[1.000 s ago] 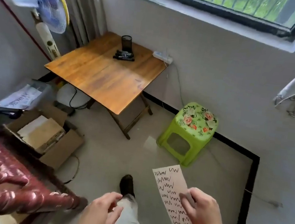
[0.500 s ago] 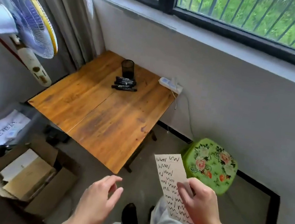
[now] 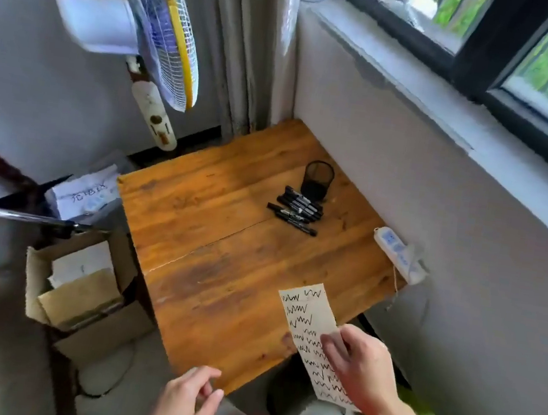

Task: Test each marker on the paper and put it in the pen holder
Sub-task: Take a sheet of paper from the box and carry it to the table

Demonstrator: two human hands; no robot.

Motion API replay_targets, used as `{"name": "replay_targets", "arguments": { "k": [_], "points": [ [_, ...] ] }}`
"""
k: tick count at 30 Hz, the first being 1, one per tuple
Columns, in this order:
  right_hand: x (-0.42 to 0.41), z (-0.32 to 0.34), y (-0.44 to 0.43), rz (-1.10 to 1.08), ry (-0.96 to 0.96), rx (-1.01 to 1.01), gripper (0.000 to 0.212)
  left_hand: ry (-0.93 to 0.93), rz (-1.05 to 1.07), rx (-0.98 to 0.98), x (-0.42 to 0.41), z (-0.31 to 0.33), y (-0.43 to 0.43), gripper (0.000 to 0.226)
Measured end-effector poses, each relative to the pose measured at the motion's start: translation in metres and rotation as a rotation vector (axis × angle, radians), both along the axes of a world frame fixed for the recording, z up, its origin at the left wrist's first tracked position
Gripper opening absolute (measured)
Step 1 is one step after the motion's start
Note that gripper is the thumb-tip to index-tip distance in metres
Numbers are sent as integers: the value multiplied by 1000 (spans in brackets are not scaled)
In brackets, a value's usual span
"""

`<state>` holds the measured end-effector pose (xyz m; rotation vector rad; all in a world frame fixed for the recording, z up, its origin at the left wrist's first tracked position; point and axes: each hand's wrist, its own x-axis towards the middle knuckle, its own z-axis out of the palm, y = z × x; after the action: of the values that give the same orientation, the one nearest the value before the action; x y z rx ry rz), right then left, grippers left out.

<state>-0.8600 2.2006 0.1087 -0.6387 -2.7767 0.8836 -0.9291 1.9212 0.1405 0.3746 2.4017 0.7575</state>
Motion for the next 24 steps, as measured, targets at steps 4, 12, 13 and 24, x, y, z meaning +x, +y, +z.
{"name": "replay_targets", "arguments": {
  "k": [4, 12, 13, 24],
  "points": [
    [-52, 8, 35, 156, -17, 28, 33, -41, 121, 46, -1, -7, 28, 14],
    [-118, -1, 42, 221, -124, -50, 34, -22, 131, 84, -18, -36, 39, 19],
    [-125, -3, 41, 214, -165, -83, 33, -12, 131, 93, -21, -39, 40, 18],
    [-176, -77, 46, 11, -436, -768, 5, 61, 401, 60, -28, -85, 99, 21]
  ]
}}
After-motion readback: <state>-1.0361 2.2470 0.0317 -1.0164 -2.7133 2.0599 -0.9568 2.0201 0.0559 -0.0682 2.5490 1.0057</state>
